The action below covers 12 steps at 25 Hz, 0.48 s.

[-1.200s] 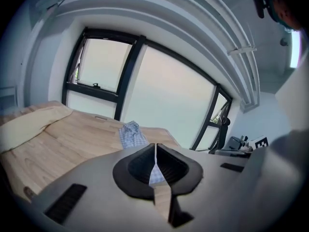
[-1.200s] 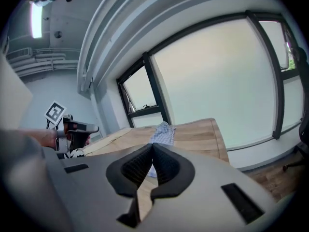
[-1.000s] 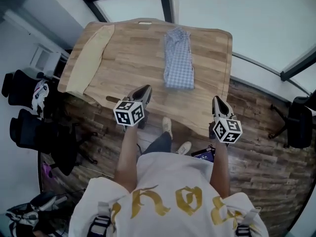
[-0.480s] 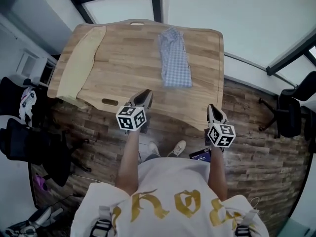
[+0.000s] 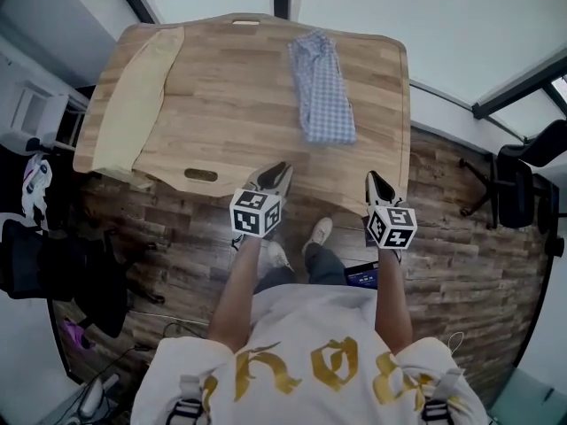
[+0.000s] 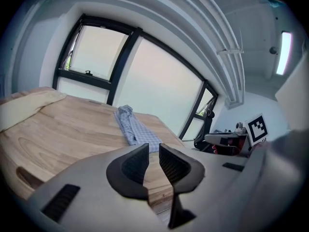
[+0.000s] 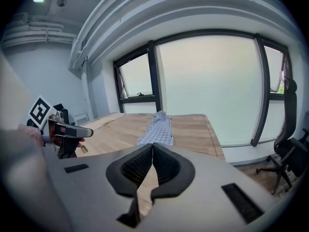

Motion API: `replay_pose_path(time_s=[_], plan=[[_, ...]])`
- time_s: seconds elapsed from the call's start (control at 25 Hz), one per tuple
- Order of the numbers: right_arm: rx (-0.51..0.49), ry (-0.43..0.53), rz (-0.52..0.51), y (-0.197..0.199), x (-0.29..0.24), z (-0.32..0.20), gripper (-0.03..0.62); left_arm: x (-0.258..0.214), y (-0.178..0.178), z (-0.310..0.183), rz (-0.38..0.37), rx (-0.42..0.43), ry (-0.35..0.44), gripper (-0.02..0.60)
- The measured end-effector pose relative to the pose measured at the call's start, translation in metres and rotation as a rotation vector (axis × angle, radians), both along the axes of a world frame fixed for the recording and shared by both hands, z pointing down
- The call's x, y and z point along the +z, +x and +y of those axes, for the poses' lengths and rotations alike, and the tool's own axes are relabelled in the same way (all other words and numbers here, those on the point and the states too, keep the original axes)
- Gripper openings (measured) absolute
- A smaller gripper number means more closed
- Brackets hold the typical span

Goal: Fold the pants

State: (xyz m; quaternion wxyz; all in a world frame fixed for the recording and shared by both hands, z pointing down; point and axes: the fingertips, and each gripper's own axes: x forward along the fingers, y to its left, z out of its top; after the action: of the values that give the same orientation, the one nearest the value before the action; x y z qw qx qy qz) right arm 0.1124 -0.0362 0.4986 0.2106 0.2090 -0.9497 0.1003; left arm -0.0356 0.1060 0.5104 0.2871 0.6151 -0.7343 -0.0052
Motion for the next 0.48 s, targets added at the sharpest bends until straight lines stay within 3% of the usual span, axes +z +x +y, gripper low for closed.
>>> replay_pose_path(time_s=[0.16,0.24,0.28,0.48], plan=[[-0.047,-0.034,0.015,-0.018,0.020,-0.014,0.025,0.024,-0.005,-0.028,0.083,0.041,-0.040,0.174],[-0.088,-0.047,0.041,-0.029,0.033,-0.025,0.035,0.034,-0.009,-0.047,0.098,0.052,-0.063,0.190],[-0.105,-0.052,0.058,-0.034,0.041,-0.032,0.085,0.040,-0.011,-0.056,0.102,0.053,-0.077,0.192],[-0.213,-0.099,0.132,-0.061,0.083,-0.056,0.165,0.075,-0.021,-0.098,0.124,0.025,-0.154,0.207]])
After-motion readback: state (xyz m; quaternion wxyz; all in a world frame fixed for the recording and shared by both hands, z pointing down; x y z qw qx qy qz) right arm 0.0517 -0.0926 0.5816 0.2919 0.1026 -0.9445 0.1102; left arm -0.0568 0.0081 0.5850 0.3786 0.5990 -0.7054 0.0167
